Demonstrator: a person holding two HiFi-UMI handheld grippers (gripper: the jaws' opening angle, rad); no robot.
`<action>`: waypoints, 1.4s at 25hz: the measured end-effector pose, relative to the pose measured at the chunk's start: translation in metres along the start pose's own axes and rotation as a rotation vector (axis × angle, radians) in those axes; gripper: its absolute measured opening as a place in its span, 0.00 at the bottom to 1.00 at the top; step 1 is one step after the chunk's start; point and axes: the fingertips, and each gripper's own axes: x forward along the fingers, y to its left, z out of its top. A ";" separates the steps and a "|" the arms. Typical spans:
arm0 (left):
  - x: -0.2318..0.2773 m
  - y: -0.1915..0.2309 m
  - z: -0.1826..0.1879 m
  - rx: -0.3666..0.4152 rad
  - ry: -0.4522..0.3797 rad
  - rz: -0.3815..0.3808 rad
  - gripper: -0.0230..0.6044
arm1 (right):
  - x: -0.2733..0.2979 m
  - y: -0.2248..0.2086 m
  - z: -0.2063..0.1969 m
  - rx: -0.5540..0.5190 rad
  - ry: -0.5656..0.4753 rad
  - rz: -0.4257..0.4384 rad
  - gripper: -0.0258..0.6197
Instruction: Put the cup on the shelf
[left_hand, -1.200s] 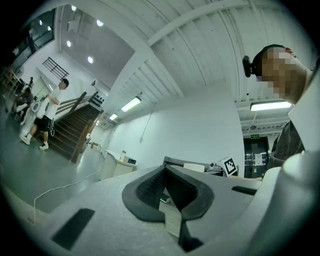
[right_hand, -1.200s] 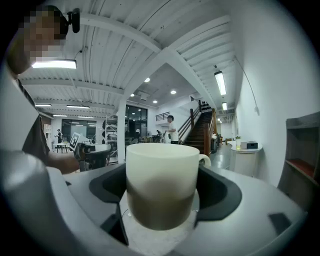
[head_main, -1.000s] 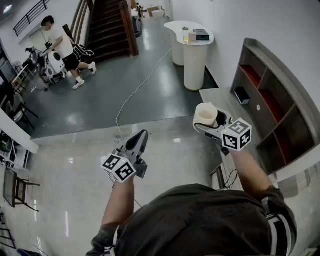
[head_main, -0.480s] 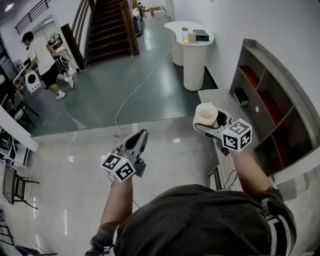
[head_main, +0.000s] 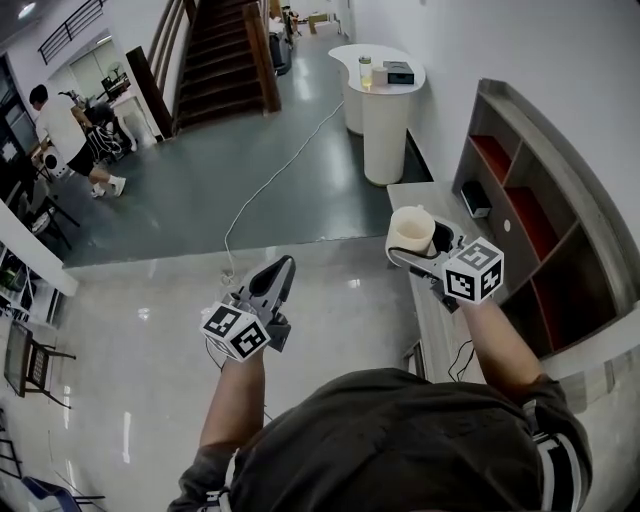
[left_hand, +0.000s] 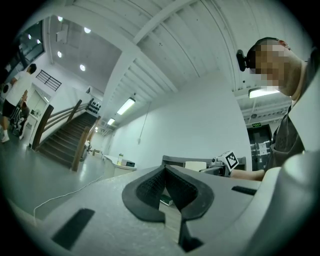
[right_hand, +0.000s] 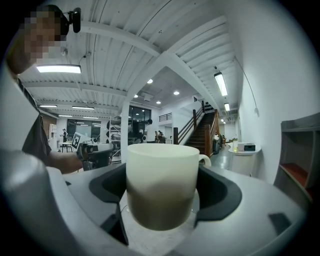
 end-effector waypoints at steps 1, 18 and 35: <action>0.004 -0.003 0.000 -0.006 -0.003 0.002 0.04 | -0.003 -0.004 0.000 -0.002 0.001 0.003 0.68; 0.090 0.142 -0.011 -0.067 -0.007 -0.049 0.04 | 0.118 -0.103 -0.003 0.028 -0.002 -0.039 0.68; 0.248 0.389 0.028 -0.042 0.063 -0.223 0.04 | 0.343 -0.248 0.063 0.057 -0.037 -0.140 0.68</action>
